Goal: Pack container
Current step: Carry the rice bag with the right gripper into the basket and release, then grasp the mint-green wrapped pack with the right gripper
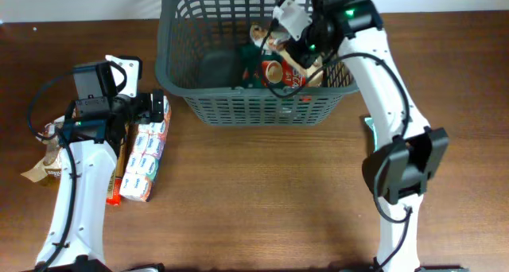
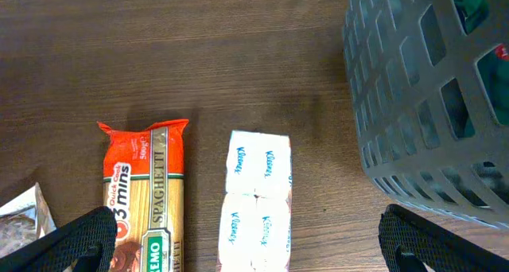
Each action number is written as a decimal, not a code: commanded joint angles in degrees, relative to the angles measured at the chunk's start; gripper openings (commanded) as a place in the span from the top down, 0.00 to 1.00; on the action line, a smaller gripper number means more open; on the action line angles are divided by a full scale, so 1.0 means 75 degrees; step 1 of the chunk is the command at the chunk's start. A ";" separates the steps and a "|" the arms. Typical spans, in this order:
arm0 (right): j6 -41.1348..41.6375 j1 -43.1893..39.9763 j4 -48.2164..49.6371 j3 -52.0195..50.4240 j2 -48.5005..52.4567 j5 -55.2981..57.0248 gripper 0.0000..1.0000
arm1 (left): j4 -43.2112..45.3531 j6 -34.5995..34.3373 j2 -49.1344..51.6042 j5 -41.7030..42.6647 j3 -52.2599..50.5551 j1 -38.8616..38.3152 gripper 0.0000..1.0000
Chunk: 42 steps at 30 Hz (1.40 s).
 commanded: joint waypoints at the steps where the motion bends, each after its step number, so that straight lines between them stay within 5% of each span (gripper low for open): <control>1: 0.0216 0.0160 -0.0058 0.0137 -0.0236 0.0216 0.38 | 0.0000 -0.0093 0.0041 0.0087 0.0137 0.0035 0.01; 8: 0.1110 0.0172 -0.0437 0.0656 -0.1037 0.1157 0.51 | -0.0003 -0.0093 0.0041 0.0087 0.0137 0.0035 0.01; 13: 0.1897 0.0119 -0.0702 0.1276 -0.2037 0.3150 0.51 | 0.0000 -0.0093 0.0041 0.0087 0.0137 0.0035 0.01; 17: 0.2352 -0.0997 -0.1116 0.1221 -0.3255 0.3328 0.50 | 0.0000 -0.0093 0.0041 0.0087 0.0137 0.0035 0.01; 22: 0.2774 -0.4004 -0.0119 -0.1594 -0.4966 0.2340 0.50 | -0.0003 -0.0093 0.0041 0.0087 0.0137 0.0035 0.01; 27: 0.3121 -0.5458 0.1102 -0.4768 -0.5604 0.1116 0.44 | -0.0003 -0.0093 0.0041 0.0087 0.0137 0.0035 0.01; 34: 0.3331 -0.5082 0.1993 -0.7560 -0.4963 0.0516 0.38 | -0.0003 -0.0093 0.0041 0.0087 0.0137 0.0035 0.01; 42: 0.3089 -0.4299 0.2165 -0.7886 -0.3267 0.0516 0.27 | 0.0000 -0.0093 0.0041 0.0087 0.0137 0.0035 0.01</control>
